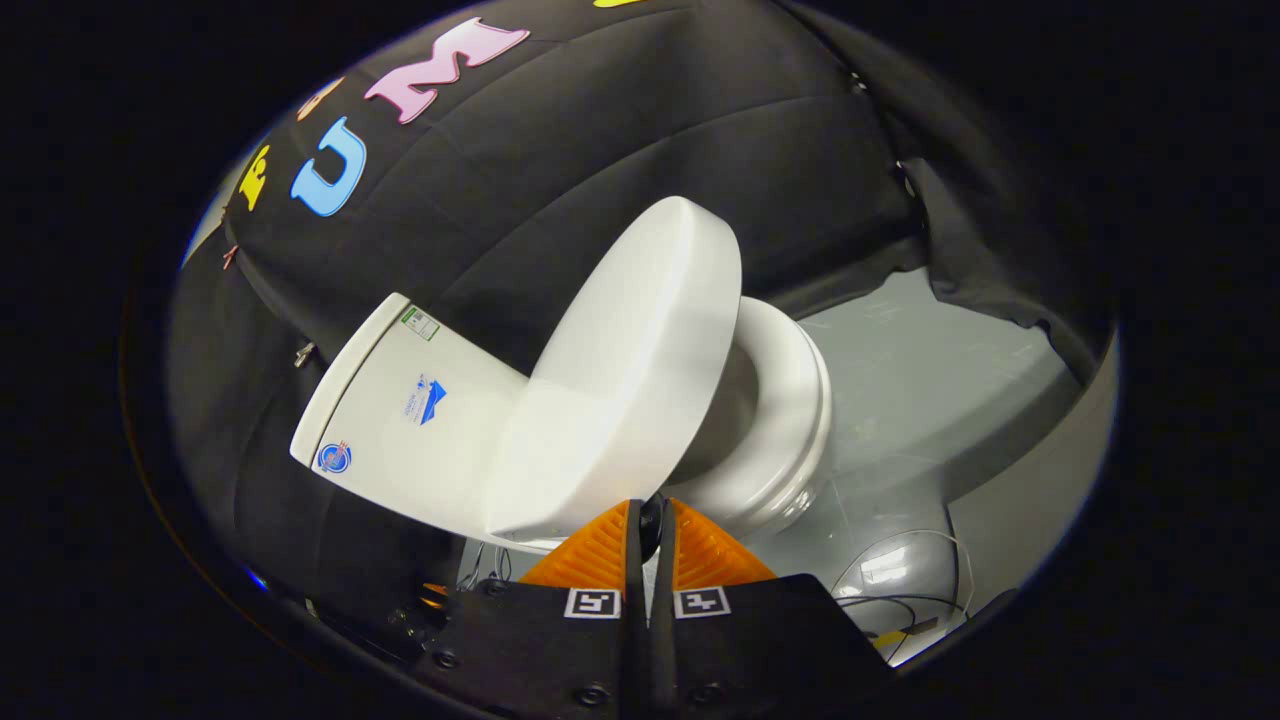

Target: Open the toilet lid.

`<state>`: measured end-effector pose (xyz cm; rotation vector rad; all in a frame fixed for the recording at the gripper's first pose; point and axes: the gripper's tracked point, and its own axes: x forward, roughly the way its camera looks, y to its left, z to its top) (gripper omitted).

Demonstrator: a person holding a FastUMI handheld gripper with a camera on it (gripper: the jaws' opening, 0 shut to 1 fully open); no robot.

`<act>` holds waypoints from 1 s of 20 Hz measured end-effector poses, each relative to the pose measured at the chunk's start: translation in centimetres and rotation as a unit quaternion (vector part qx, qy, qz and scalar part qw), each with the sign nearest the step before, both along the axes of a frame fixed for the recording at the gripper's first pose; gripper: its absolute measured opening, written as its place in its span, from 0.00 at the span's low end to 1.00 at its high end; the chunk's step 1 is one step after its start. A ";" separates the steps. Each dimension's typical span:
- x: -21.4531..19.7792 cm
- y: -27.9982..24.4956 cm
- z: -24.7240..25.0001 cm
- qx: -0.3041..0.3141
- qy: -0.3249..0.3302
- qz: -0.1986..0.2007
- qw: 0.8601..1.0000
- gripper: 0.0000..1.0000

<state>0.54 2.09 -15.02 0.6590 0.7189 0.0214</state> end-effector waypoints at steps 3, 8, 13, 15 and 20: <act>0.3 0.7 1.3 0.002 -0.007 0.000 1.000 0.05; 0.5 1.6 3.3 -0.012 -0.014 0.004 1.000 0.05; 0.7 2.4 4.5 -0.027 -0.009 0.004 1.000 0.05; 0.3 2.2 4.3 -0.040 -0.004 0.003 0.999 0.05; 0.8 3.8 6.2 -0.053 -0.008 0.007 0.999 0.05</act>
